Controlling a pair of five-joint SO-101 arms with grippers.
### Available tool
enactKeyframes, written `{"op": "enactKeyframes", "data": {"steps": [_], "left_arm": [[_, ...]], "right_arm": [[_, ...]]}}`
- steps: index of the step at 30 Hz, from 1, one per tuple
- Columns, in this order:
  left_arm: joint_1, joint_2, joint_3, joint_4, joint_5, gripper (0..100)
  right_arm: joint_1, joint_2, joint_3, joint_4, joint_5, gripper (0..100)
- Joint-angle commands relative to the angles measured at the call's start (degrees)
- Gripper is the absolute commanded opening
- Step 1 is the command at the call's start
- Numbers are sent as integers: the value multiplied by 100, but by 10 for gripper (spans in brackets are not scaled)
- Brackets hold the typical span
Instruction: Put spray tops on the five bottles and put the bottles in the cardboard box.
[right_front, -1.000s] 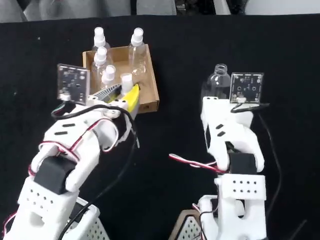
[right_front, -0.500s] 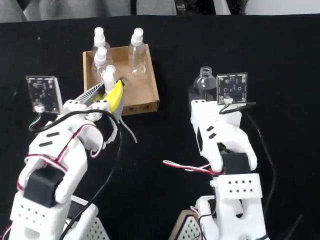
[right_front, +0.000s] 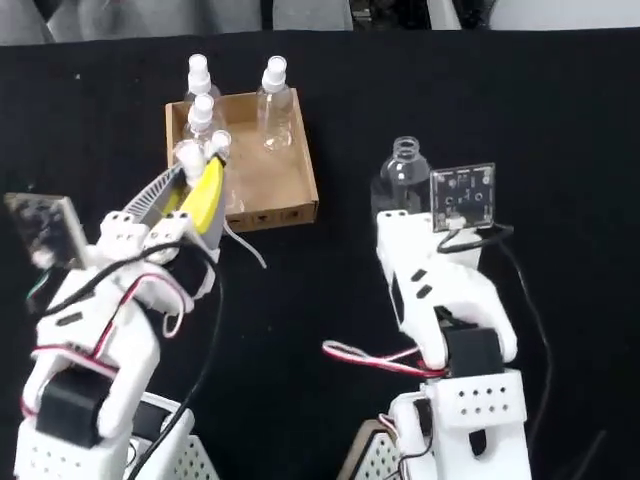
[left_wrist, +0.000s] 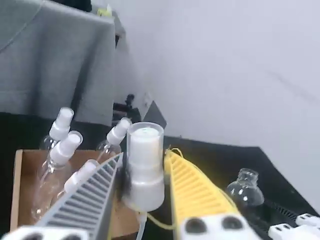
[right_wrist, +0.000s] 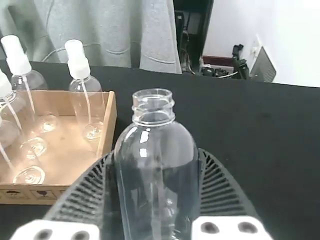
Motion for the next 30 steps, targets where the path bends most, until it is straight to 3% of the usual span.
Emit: {"op": "enactKeyframes", "data": {"steps": [1,8,17,30], "left_arm": [[-75,-387,-57,-97,53,29],[-92,-703,119,-149,53,29],[-980,-1152,119,-149,580,29],[-1015,-1240,119,-149,580,29]], "right_arm": [[-264,-198,-13,-18,70,85],[-607,-242,127,-18,387,85],[-1204,-251,321,-18,580,85],[-1969,-251,505,-18,615,85]]}}
